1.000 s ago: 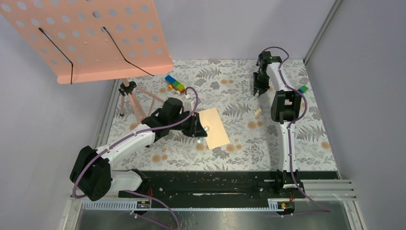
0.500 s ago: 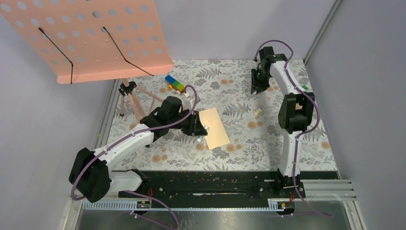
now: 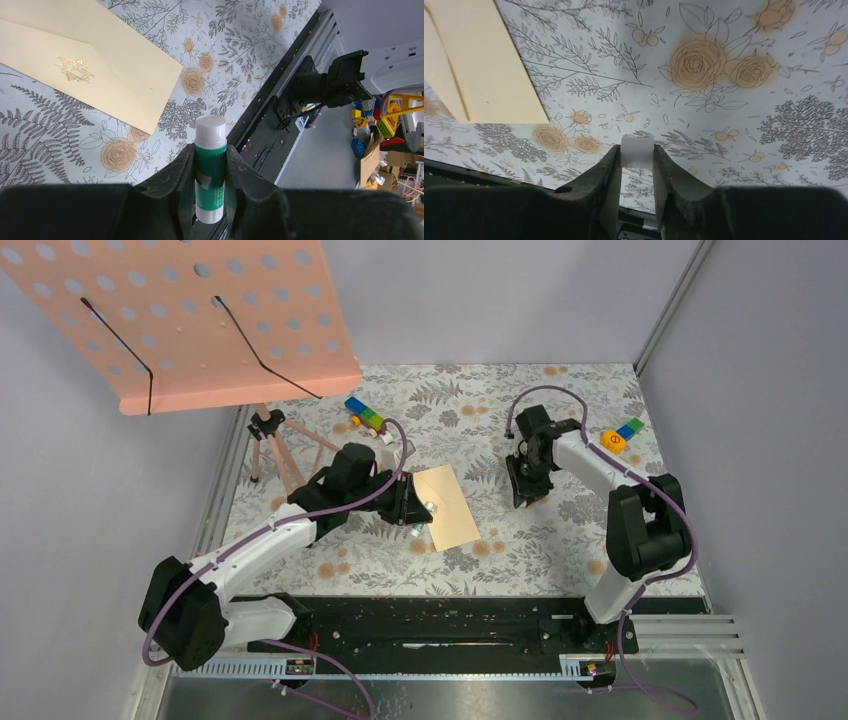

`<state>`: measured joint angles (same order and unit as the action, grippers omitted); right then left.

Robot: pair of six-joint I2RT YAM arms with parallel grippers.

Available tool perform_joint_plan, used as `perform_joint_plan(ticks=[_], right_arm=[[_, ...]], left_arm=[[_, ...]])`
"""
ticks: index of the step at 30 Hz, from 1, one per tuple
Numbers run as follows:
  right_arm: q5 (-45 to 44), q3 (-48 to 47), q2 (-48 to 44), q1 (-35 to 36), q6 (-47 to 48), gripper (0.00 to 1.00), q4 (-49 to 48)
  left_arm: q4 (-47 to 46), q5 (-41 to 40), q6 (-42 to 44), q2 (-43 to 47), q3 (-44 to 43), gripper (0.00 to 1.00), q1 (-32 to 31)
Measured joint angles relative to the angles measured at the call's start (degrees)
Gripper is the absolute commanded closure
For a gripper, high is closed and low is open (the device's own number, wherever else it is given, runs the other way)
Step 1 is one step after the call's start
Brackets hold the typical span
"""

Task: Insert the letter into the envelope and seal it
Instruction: Pick up the solid glue cap from the center of the board, then place the solid glue cap at the center of the board.

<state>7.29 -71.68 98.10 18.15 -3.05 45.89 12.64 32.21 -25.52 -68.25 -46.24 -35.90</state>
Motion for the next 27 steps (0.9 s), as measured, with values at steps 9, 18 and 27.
perform_joint_plan(ticks=[9,18,27], right_arm=[[-6.4,7.3,-0.7,4.4,-1.5,0.73,-5.7],[-8.3,8.0,1.2,5.6,-1.3,0.68,-9.4],[-7.2,7.8,5.0,7.4,0.2,0.61,-9.5]], left_arm=[[-0.7,0.7,-1.5,-2.2,0.0,1.00,0.0],[-0.9,0.7,-2.0,-2.2,0.3,1.00,0.0],[-1.2,0.7,-2.2,-2.4,0.7,1.00,0.0]])
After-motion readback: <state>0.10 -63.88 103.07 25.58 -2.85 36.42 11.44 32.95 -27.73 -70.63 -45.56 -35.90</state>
